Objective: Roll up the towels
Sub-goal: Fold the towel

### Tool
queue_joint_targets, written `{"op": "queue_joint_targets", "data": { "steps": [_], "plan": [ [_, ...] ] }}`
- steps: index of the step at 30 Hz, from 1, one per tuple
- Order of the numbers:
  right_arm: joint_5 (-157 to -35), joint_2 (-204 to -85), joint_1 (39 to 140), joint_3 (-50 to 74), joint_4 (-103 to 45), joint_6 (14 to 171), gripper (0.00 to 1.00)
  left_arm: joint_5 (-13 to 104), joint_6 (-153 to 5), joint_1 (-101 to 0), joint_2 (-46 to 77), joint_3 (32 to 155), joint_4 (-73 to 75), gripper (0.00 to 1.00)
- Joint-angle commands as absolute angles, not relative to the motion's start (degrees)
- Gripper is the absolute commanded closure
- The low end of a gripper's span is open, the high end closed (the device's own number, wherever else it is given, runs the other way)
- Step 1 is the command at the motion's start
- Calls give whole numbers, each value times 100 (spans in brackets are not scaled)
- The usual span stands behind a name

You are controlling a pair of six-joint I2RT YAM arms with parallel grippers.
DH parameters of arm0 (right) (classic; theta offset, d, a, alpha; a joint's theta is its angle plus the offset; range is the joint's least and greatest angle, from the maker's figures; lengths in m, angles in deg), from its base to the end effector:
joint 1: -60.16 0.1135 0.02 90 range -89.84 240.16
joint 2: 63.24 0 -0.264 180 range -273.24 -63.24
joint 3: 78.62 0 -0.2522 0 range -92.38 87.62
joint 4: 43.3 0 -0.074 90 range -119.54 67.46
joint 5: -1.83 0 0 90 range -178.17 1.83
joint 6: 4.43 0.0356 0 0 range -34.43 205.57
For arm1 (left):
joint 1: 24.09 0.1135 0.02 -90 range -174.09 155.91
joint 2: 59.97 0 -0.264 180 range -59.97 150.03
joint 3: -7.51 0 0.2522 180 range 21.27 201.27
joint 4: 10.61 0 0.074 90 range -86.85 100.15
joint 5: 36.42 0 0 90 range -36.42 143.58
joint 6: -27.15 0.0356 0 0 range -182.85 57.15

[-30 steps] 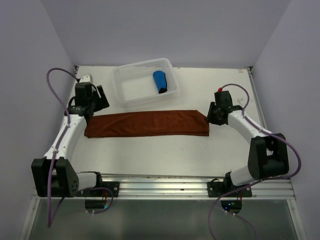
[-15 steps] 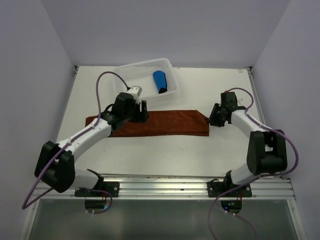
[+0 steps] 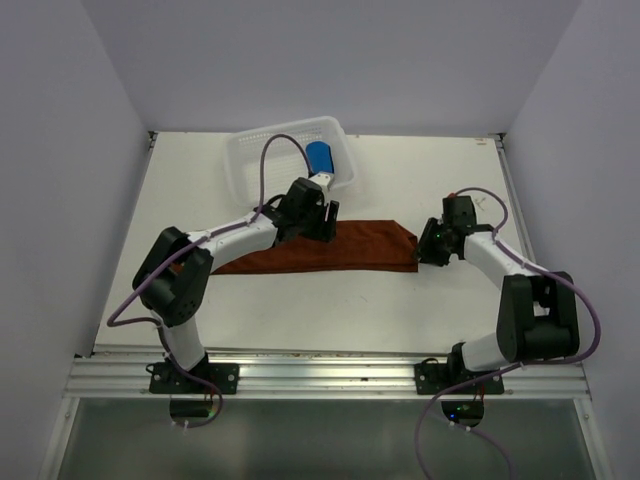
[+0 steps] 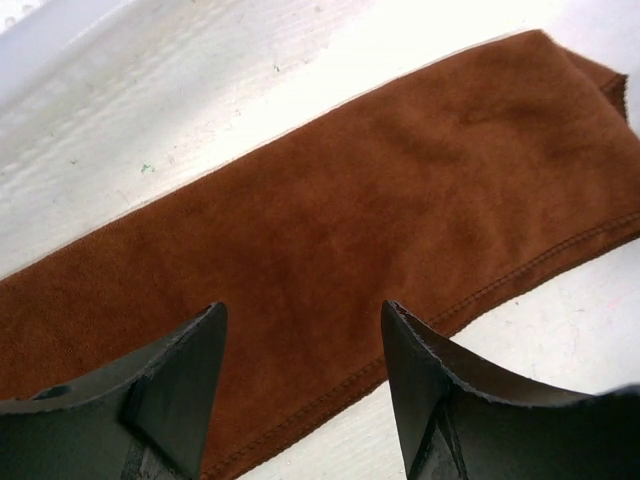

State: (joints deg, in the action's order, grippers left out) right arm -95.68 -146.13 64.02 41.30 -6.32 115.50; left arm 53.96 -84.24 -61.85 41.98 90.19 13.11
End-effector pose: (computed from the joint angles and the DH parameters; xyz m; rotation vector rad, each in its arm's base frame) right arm 0.2739 0.0231 0.1832 0.5519 2.5921 0.3743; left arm 0.3108 -0.2404 0.2138 0.3351 2.3535 -0.5034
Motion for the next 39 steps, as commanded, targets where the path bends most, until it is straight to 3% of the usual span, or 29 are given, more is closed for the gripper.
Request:
{"op": "queue_joint_targets", "data": {
  "steps": [1,7,18,31,39],
  "plan": [
    [-9828,-14708,6412,4148,-853,11659,65,5551,-8254,-6206,4294,9264,1194,34],
    [-9836,-14893,6420,4200,-967,11642,66,5577,-8227,-6215,4330,9229,1300,34],
    [-9766,-14893,6412,4060,-897,11563,100,5595,-8201,-6215,4338,9193,1335,34],
    [-9582,-14366,6543,3463,-318,11352,100,5534,-8236,-6258,4391,9150,1353,34],
    [-9766,-14734,6684,2883,-255,11299,100,5516,-8254,-6329,4382,9149,1343,34]
  ]
}}
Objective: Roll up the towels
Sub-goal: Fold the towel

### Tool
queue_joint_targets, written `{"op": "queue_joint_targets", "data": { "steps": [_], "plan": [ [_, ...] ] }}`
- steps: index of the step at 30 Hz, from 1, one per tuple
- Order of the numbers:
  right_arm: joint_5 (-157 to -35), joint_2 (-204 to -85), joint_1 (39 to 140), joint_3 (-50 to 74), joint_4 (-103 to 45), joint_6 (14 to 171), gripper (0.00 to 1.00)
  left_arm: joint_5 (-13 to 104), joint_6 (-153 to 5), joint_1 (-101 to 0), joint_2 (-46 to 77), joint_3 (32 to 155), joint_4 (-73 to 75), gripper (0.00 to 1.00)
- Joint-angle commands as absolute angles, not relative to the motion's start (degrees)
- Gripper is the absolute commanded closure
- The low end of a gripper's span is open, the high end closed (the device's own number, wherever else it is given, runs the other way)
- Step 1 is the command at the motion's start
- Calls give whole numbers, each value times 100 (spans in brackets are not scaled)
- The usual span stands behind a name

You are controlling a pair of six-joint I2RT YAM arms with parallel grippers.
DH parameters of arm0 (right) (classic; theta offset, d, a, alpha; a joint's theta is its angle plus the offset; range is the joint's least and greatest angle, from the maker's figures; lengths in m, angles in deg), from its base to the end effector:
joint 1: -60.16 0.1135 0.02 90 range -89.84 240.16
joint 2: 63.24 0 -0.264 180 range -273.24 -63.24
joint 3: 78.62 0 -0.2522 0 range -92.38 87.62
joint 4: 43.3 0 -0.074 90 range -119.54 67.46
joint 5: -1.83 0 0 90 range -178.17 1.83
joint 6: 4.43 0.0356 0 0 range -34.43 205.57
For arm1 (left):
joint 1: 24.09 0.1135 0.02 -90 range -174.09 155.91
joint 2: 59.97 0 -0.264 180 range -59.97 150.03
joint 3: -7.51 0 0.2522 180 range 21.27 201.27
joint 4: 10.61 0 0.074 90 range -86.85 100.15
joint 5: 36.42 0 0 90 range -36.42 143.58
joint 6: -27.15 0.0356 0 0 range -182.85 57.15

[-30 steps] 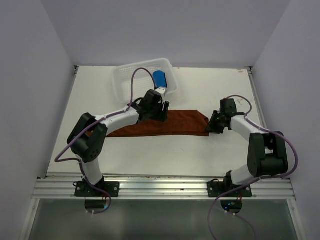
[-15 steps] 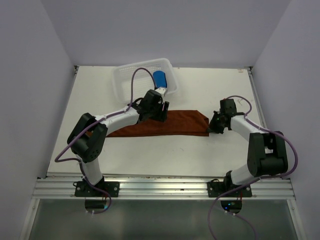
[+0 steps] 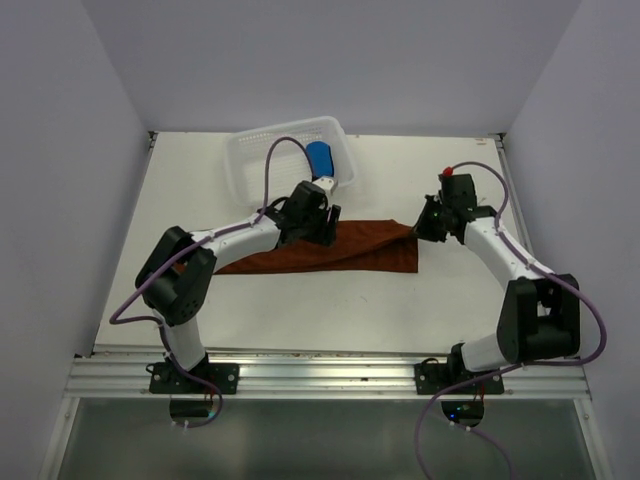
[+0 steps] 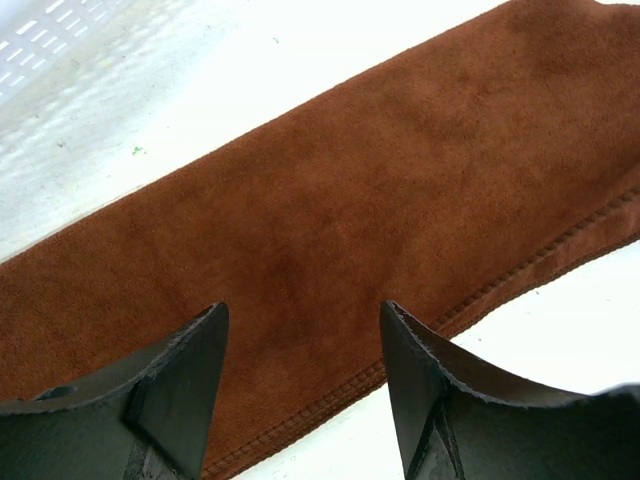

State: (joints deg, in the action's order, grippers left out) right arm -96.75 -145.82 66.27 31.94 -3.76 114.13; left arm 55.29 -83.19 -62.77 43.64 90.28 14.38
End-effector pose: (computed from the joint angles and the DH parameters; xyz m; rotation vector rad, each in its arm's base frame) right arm 0.2955 0.0370 0.2311 0.4294 2.4929 0.4355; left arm 0.3084 -0.2455 0.2018 0.3710 2.3901 -0.4520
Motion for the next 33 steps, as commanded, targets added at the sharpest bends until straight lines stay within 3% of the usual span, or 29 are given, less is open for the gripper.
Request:
{"op": "queue_joint_targets", "data": {
  "steps": [1,33],
  "plan": [
    [-9714,-14761,6736,2848,-247,11290,100,5516,-8254,-6338,4382,9141,1344,34],
    [-9353,-16369,7413,299,492,10315,100,5472,-8210,-6373,4866,9141,1308,34]
  ]
}}
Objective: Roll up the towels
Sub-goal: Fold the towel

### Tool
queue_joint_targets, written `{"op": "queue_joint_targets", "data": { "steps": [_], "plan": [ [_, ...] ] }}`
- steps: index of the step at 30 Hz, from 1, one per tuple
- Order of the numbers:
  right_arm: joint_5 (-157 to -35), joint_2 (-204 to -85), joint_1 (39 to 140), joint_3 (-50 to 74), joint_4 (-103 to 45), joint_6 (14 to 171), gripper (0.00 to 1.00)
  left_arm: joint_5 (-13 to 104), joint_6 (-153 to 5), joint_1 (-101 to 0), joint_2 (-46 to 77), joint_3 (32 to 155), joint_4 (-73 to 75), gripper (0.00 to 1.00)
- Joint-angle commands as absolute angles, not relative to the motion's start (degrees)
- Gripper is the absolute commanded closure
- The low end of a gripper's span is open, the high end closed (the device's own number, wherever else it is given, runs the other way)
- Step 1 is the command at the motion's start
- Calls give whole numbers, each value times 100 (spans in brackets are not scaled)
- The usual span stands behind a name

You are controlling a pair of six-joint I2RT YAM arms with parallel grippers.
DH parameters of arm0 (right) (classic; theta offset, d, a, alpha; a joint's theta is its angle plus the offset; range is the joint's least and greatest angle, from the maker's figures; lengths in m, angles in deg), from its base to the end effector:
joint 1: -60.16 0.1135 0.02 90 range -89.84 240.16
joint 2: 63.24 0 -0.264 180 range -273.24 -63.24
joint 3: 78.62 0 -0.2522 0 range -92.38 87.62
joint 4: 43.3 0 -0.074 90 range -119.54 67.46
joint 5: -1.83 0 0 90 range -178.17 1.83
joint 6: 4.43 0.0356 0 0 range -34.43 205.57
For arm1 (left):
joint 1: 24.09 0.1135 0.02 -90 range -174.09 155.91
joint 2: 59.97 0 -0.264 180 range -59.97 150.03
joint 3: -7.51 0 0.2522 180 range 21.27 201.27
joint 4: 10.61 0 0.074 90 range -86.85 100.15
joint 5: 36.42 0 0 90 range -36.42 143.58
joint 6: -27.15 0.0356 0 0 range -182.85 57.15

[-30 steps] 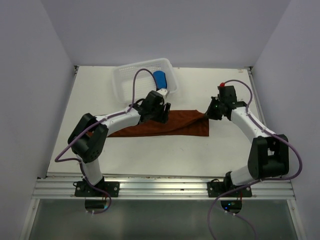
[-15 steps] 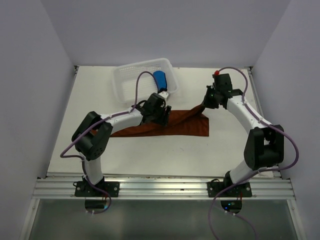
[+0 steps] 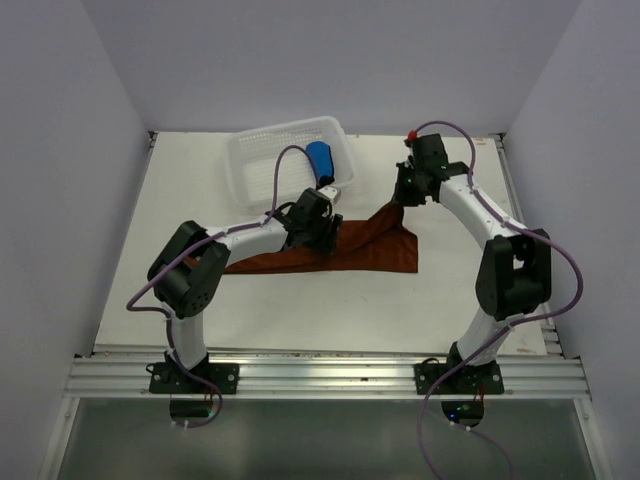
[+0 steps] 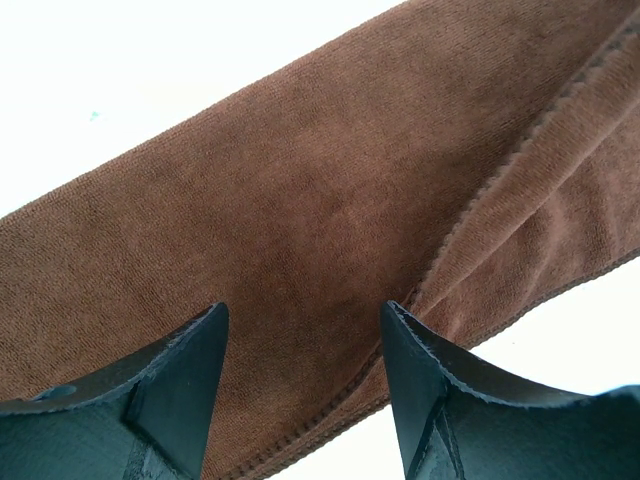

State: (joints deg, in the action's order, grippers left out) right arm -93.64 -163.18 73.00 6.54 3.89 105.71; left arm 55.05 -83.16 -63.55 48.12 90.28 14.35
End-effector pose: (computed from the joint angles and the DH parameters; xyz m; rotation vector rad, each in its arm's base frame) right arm 0.3734 0.0886 0.2645 0.1191 2.5108 0.3587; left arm 0.3094 -0.2535 0.1723 0.4037 2.4629 -0.4214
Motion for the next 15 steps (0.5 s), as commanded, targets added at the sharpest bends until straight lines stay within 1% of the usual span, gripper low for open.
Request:
{"op": "queue_joint_targets", "data": {
  "steps": [1,15],
  "plan": [
    [-9353,-16396,7431,281,474,10297,100,5472,-8201,-6373,4883,9141,1308,34],
    [-9362,-16642,7510,175,518,10077,100,5490,-8131,-6373,4963,9132,1335,34]
  ]
}}
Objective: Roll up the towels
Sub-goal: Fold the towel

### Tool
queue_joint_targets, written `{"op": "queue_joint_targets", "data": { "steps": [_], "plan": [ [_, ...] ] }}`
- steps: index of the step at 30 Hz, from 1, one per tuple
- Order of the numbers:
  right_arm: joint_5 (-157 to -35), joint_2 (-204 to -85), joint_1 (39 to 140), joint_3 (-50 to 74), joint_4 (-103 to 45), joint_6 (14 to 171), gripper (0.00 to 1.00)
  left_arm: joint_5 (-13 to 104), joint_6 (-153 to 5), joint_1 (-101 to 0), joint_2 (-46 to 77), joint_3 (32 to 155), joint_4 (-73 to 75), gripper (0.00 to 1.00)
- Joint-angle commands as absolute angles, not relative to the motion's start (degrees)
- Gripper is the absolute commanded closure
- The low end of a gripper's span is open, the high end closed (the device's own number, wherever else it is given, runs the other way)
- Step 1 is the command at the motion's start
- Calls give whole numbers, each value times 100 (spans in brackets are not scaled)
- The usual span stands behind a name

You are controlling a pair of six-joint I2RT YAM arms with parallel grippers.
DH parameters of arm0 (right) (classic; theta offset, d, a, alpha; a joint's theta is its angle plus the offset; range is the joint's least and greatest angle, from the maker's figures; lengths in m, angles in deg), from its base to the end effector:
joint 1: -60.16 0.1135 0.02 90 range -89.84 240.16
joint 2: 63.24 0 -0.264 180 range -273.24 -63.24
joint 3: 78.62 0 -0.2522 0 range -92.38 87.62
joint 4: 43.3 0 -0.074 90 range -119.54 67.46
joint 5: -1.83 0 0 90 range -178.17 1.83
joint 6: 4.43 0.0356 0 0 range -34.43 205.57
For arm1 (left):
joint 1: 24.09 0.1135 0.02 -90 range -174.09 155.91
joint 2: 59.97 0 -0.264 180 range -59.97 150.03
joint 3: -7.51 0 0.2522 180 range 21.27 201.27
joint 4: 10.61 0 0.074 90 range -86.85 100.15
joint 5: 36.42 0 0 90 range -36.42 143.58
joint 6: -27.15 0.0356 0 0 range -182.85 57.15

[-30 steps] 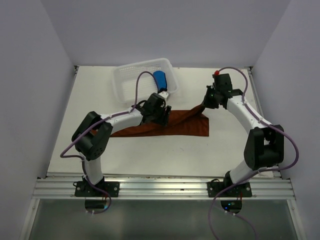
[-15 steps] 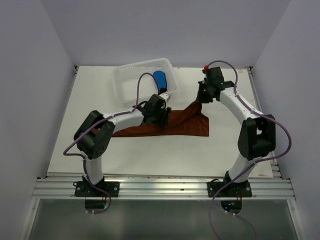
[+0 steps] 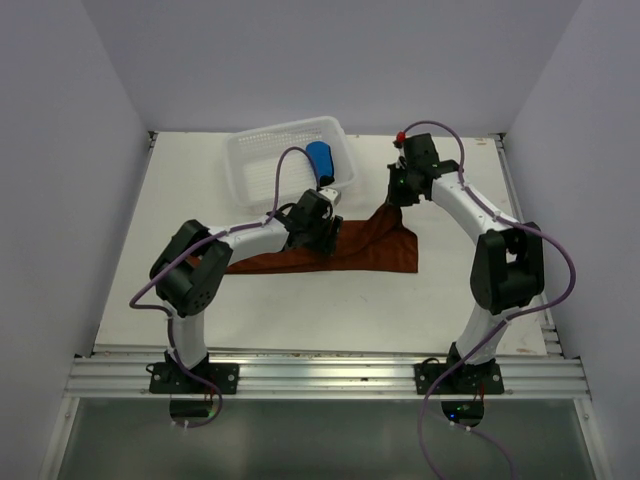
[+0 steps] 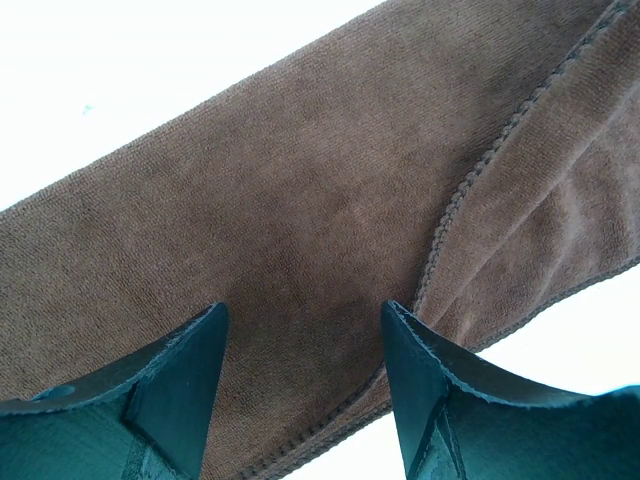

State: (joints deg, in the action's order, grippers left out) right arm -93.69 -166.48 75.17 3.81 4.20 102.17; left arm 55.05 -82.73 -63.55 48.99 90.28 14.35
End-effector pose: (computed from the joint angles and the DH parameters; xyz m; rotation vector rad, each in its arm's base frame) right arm 0.3826 0.1061 0.2580 -0.0055 2.5271 0.3463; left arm 0.3100 -0.2540 0.1665 0.4155 2.4749 -0.4101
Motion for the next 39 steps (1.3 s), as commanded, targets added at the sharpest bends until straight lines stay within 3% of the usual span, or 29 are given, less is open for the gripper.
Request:
{"op": "queue_joint_targets", "data": {
  "steps": [1,13,31,39],
  "plan": [
    [-9353,-16651,7510,175,527,10069,100,5490,-8131,-6373,4963,9132,1344,34],
    [-9221,-16098,7510,544,878,10007,100,5446,-8157,-6382,4857,9097,1361,34],
    [-8730,-14551,7519,2187,1001,10104,100,5604,-8218,-6382,4400,8851,1414,34],
    [-8676,-14506,7519,2908,773,10104,100,5701,-8218,-6373,4251,8789,1493,34]
  ]
}}
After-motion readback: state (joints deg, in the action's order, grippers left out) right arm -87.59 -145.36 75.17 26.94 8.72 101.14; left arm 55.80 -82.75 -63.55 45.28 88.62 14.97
